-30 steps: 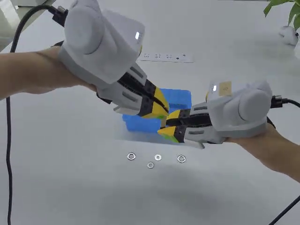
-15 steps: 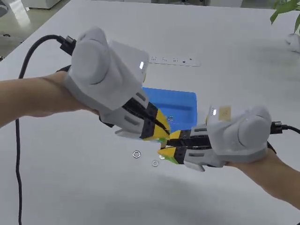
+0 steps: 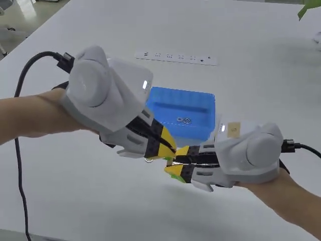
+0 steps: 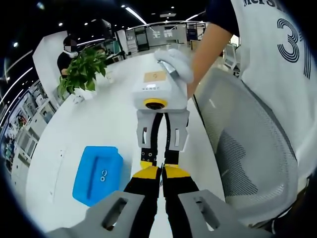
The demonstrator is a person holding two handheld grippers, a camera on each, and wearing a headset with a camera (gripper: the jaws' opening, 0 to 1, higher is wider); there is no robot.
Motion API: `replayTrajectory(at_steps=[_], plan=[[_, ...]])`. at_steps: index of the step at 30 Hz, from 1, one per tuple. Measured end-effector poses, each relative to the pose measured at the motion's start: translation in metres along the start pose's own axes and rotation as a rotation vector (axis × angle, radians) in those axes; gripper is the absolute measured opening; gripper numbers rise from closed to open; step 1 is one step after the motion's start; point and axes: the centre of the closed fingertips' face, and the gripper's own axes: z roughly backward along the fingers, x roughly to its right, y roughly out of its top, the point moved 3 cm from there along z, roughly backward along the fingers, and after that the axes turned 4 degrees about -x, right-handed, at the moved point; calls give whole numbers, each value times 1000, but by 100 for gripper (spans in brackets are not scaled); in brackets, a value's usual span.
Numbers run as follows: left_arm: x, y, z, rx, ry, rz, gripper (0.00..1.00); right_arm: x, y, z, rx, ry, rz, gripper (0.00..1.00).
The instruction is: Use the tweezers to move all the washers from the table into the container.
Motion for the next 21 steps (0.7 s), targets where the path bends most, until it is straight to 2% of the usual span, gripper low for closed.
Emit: replayTrajectory(at_steps=[3,4,8,21], plan=[[-1,-3,-1,-1,4,-2,6,1,-2,-1,-2,-4,-3,13],[0,-4,-2,-5,5,-36,6,2,-2,-1,1,-11,-10,13],[-3,-8,-6,-6,-2,-8,6,6,-7,-2,3,-16,-35,14],[-9,-11,-17,8,-9,5,6,12,-19,-3,7,-17,-73,14]])
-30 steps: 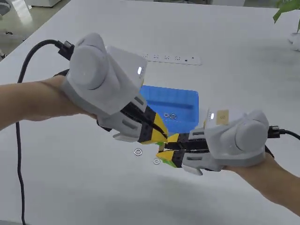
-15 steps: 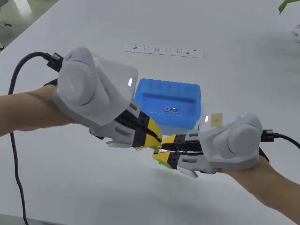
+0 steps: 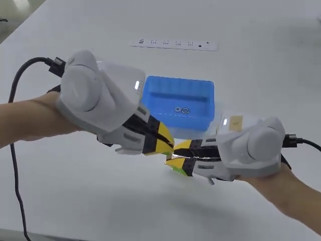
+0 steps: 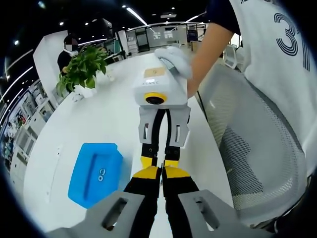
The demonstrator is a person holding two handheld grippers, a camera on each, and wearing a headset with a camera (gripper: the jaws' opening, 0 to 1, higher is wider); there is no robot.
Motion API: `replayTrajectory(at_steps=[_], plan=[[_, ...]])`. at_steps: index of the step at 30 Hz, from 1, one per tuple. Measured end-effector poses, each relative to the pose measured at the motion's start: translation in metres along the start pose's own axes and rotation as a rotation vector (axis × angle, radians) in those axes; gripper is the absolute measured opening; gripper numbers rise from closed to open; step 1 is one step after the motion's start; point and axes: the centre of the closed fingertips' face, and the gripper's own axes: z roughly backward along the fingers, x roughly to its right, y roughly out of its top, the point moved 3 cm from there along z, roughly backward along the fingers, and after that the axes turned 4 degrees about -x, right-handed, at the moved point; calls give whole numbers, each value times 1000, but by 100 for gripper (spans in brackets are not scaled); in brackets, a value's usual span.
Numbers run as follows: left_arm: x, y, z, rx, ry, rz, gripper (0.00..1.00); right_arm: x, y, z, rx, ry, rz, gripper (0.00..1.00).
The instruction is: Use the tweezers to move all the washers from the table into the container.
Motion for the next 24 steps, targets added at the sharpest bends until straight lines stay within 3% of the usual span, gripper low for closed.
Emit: replayTrajectory(at_steps=[24], plan=[[-8,-8,0,-10,-2,9,6,2,1,-6,-3,12,-13,14]])
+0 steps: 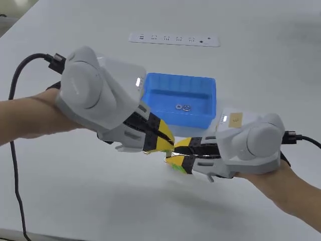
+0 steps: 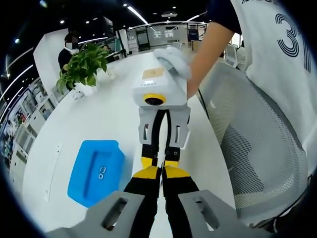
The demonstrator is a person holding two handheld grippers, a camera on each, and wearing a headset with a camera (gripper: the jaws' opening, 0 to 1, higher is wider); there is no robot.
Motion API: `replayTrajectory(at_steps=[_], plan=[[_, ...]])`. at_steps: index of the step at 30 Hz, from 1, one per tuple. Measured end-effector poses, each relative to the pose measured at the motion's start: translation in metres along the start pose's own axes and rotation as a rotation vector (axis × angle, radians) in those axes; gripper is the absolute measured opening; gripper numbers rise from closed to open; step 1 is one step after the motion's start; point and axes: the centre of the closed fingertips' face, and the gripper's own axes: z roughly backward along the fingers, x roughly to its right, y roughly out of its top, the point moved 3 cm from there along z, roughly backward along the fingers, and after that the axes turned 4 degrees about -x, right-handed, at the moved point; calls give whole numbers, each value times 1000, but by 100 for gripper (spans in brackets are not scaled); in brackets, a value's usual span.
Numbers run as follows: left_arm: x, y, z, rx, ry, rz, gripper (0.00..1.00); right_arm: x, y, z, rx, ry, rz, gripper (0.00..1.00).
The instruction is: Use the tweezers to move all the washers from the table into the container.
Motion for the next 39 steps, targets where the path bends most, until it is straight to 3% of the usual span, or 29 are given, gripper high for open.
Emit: replayTrajectory(at_steps=[11,15,24,32,39], plan=[[0,1,0,11,-1,24,6,0,0,-2,-7,9,-1,14],[1,2,-1,14,-6,25,6,-1,9,-2,38,27,-12,14],[-1,3,0,11,-9,36,6,-2,7,-4,10,38,42,11],[-3,2,1,3,-13,41,6,-3,7,-6,-9,19,100,10],[0,1,5,1,-18,51,6,-4,9,-5,-11,18,108,10]])
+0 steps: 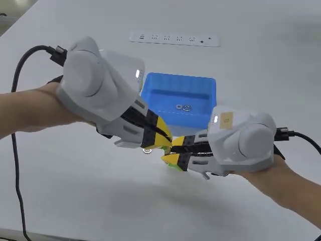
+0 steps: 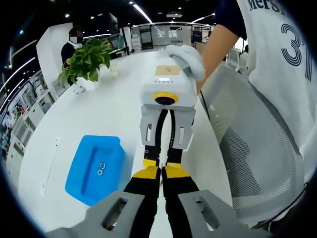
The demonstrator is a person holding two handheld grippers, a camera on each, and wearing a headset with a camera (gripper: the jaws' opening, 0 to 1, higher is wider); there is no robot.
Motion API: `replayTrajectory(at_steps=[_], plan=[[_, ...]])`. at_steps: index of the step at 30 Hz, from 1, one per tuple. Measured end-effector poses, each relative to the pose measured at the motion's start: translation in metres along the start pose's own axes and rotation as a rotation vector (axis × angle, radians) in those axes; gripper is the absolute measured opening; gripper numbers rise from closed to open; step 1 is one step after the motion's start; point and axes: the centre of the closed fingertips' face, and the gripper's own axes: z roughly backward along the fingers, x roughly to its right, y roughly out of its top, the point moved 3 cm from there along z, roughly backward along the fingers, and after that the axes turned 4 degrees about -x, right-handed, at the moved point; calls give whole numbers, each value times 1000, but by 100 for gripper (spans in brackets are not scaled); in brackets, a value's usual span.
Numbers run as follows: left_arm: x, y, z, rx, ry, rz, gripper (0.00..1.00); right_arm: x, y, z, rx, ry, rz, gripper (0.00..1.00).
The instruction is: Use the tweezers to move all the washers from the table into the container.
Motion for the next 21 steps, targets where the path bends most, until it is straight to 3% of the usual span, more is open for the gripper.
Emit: replayTrajectory(at_steps=[21], plan=[[-2,11,18,-1,14,-22,6,3,19,11,22,-11,34,10]])
